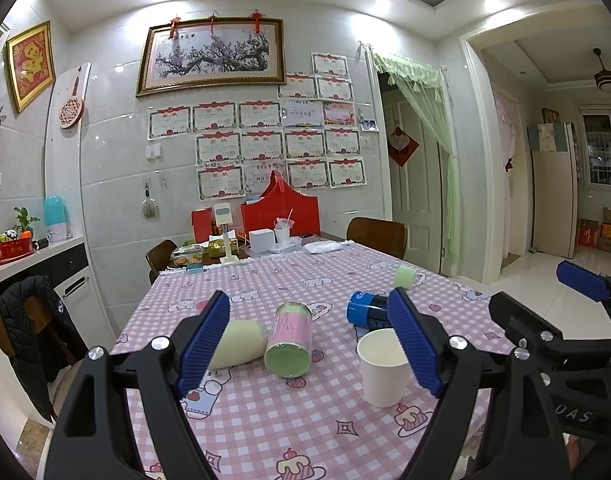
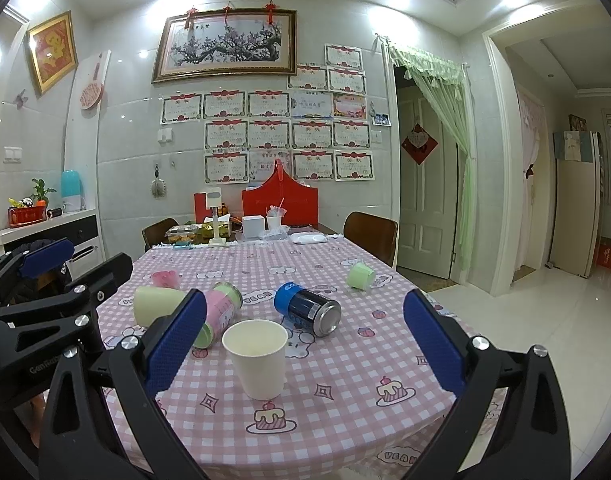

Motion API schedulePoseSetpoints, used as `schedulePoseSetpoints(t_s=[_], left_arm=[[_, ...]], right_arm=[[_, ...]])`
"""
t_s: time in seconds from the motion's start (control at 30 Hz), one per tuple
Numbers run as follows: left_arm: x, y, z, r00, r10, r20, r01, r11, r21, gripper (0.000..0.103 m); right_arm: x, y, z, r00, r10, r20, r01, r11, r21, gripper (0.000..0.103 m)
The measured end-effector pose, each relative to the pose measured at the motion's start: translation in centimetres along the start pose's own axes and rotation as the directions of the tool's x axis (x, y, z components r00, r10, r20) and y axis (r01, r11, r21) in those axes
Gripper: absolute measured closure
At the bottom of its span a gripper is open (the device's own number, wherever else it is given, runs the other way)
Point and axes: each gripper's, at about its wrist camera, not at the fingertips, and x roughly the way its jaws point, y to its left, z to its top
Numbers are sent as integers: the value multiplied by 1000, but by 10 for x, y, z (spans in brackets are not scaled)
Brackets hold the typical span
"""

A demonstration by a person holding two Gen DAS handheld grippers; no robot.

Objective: Flip cup upside down

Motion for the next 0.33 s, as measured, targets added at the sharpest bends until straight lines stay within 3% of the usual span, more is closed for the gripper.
schedulePoseSetpoints(t_s=[0.33], left_arm=[[14,3,-9,999,6,-52,-6,1000,2,23]], right_arm=[[16,-4,-2,999,-18,-42,18,1000,-5,8]])
